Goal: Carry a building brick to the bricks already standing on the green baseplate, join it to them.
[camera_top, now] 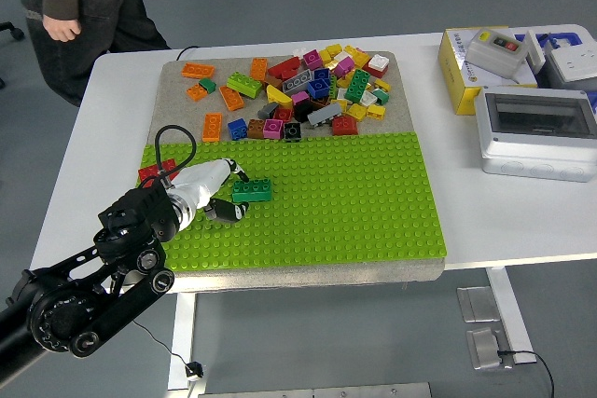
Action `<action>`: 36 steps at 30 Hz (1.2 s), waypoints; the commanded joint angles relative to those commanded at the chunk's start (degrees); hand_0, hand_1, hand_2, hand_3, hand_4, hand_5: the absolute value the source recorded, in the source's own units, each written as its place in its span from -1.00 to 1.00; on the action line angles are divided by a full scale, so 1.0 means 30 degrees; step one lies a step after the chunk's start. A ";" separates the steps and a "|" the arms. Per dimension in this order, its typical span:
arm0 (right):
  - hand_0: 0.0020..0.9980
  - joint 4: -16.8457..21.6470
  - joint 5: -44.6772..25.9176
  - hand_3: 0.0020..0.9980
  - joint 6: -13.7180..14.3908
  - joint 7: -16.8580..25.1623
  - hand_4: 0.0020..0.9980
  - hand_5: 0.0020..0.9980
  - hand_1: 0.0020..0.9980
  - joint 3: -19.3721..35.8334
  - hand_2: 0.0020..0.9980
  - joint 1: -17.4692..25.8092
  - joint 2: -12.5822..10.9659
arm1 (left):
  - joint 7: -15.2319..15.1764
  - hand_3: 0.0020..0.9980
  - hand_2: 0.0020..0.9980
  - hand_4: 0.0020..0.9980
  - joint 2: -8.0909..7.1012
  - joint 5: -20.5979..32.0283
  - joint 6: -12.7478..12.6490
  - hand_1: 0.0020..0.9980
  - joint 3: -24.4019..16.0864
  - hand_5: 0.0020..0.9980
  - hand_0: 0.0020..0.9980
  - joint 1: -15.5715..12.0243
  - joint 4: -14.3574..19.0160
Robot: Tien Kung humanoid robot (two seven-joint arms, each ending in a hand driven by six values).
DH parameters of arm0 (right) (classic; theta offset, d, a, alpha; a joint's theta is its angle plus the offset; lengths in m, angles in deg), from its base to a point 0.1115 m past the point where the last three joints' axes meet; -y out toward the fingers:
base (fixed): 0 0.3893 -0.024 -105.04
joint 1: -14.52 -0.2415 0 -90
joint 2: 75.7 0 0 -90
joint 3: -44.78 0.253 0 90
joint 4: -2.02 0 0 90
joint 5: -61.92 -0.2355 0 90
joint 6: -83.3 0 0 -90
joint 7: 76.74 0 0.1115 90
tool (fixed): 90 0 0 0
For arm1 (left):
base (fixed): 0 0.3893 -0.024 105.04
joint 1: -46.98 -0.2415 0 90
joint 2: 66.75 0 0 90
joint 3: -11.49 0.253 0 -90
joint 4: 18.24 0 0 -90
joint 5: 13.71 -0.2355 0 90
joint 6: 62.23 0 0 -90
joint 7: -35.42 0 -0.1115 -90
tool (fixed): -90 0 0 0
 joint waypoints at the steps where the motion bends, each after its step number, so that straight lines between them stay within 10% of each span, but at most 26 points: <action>1: 0.33 0.0000 0.0025 0.42 0.0002 -0.0006 0.18 0.48 0.28 0.0032 0.34 0.0002 -0.0003 | 0.0003 0.47 1.00 0.29 0.0001 0.0023 -0.0011 1.00 0.0014 -0.48 1.00 -0.0002 -0.0034; 36: 0.34 0.0000 -0.0232 0.41 0.0045 0.0047 0.17 0.48 0.28 -0.0178 0.33 0.0016 0.0031 | 0.0268 0.41 1.00 0.29 -0.0345 0.0152 -0.0048 1.00 0.0261 -0.43 1.00 -0.0491 0.0667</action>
